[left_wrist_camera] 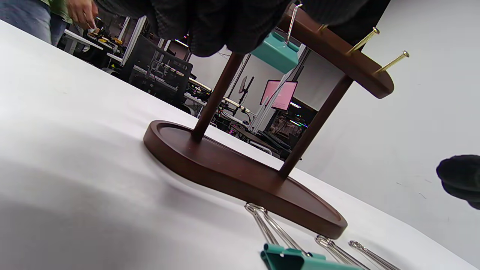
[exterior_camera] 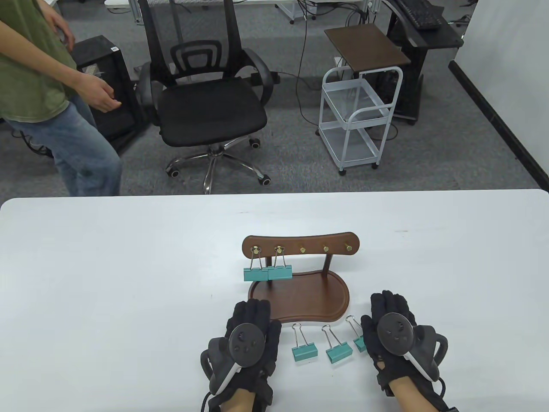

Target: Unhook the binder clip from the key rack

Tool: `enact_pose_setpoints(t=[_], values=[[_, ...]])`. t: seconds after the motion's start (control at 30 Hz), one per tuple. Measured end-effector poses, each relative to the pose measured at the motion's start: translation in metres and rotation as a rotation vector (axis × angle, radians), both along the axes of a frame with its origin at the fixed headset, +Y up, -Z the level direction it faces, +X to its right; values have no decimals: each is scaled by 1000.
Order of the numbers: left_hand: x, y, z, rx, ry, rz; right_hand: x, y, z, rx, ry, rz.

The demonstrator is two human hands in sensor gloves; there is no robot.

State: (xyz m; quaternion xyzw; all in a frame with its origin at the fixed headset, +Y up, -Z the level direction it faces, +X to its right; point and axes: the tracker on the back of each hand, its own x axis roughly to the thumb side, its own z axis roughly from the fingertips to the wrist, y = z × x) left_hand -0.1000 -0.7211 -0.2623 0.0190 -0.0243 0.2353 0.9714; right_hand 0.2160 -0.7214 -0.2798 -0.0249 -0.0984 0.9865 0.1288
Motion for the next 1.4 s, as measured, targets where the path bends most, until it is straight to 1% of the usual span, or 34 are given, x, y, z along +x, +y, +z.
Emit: enact_pose_setpoints(t=[0.2,0.5,0.6,0.7,0.97,1.03,1.13,1.3,1.4], values=[[-1,0,0,-1,6,-2,1,-12,0,14,25,33],[-7,0,-2,21,45,32,1,-15,0,56,40,11],[-11,0,-3,46,60,40,3,-15,1,62,36,-6],[-16,4,-4,99,93,50,7,-15,1,59,28,-32],[-34,13,-6,145,158,276,11,-13,0,62,-3,-93],[-41,10,-9,133,187,314,11,-13,0,63,-1,-102],[-52,6,-14,103,222,429,11,-14,0,59,0,-118],[-63,3,-32,65,262,609,12,-14,-2,55,-2,-147],[-63,-2,-45,40,276,652,15,-14,-2,54,-10,-161]])
